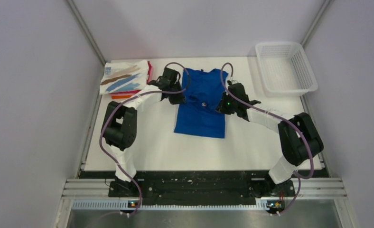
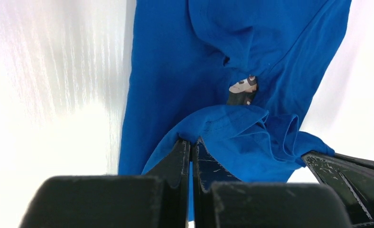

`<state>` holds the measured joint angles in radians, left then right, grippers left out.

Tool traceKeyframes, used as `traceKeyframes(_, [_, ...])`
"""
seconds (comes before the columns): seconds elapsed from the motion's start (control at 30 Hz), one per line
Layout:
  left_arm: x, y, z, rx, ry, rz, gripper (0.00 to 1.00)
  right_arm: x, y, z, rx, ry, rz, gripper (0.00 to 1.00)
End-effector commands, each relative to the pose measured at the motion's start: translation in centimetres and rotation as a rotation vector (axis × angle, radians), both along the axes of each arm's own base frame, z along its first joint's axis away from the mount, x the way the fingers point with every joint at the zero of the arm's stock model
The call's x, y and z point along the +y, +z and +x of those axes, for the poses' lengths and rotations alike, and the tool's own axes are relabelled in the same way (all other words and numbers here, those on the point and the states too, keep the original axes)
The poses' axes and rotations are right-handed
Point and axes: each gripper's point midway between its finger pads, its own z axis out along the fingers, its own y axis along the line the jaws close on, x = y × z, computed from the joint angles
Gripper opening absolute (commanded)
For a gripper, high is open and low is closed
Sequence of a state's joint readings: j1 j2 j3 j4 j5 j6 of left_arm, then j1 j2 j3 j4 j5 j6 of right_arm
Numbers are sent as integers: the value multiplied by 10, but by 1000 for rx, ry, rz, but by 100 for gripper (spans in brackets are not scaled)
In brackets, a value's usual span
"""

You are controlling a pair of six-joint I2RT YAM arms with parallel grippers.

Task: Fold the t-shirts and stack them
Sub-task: Fold the folded rectangular tshirt in 1/3 of the way, then grab one side of the 2/3 rectangular tshirt with both arms

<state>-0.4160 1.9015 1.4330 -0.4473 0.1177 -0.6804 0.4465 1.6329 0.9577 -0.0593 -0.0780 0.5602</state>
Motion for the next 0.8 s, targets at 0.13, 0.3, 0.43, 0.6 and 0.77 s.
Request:
traceKeyframes(0.13, [-1,5,35,-29,-6,-11,49,-5,16,53,-120,-51,35,29])
traceKeyframes(0.3, [9,47,43,-62,19,-19,96,-13,43,77,-156,-43,39,91])
traceKeyframes(0.43, [19,52,14,-86,13,-30,99,-22,54,54,-171,-64,56,99])
traceKeyframes(0.6, [33,24,-48,10,-7,-37,99,-32,30,-8,-86,-68,91,99])
traceKeyframes(0.77, [43,-7,-96,72,-9,-38,99,-30,9,-64,-54,-43,63,99])
